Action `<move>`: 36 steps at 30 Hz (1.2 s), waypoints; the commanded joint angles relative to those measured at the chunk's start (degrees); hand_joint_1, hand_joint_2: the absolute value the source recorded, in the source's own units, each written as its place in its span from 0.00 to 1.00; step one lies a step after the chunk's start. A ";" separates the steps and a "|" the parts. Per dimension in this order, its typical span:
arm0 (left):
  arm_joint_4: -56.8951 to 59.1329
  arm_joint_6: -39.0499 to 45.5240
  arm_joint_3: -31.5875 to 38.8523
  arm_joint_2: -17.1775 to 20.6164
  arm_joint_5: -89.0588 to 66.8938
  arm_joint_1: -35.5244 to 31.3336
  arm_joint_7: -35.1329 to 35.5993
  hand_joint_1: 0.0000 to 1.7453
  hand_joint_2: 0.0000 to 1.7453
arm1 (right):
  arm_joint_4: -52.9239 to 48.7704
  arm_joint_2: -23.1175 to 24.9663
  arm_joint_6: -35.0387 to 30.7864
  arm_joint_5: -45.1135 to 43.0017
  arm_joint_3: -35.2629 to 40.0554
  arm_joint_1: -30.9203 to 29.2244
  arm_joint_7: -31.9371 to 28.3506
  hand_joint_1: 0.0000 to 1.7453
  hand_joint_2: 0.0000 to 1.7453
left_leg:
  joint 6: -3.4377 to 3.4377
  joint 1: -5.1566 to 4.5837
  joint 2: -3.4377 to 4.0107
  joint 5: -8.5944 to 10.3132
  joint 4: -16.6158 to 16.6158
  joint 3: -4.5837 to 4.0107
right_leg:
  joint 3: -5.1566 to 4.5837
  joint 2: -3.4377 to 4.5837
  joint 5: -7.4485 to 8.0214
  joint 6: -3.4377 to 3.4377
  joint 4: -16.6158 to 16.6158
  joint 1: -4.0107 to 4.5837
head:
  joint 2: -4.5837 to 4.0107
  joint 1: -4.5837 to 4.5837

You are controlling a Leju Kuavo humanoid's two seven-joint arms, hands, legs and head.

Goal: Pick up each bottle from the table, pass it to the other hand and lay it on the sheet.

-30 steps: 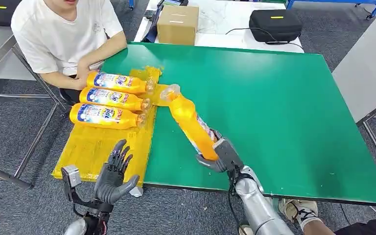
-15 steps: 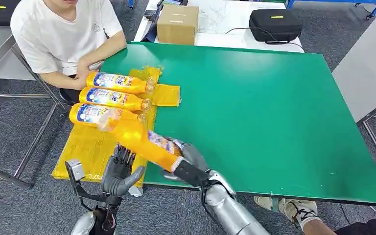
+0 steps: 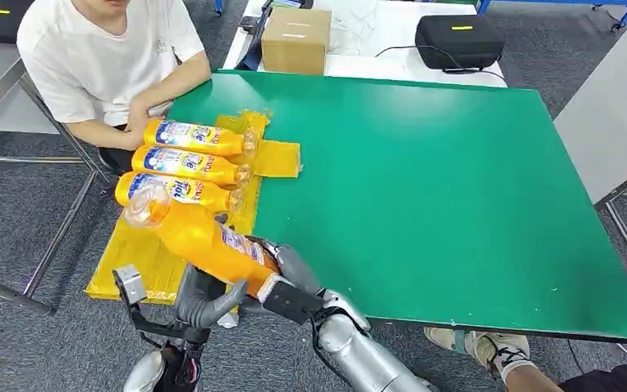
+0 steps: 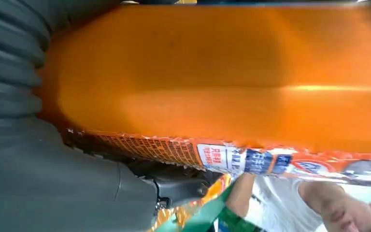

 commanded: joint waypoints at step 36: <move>0.62 10.55 3.09 1.84 -6.68 -3.96 0.25 1.00 1.00 | 10.56 2.82 -10.58 0.10 2.81 -2.18 5.27 0.00 0.00 | -0.10 0.07 -0.08 -0.07 -0.01 0.20 | 0.20 -0.10 -0.11 -0.12 -0.02 0.07 | 0.00 0.00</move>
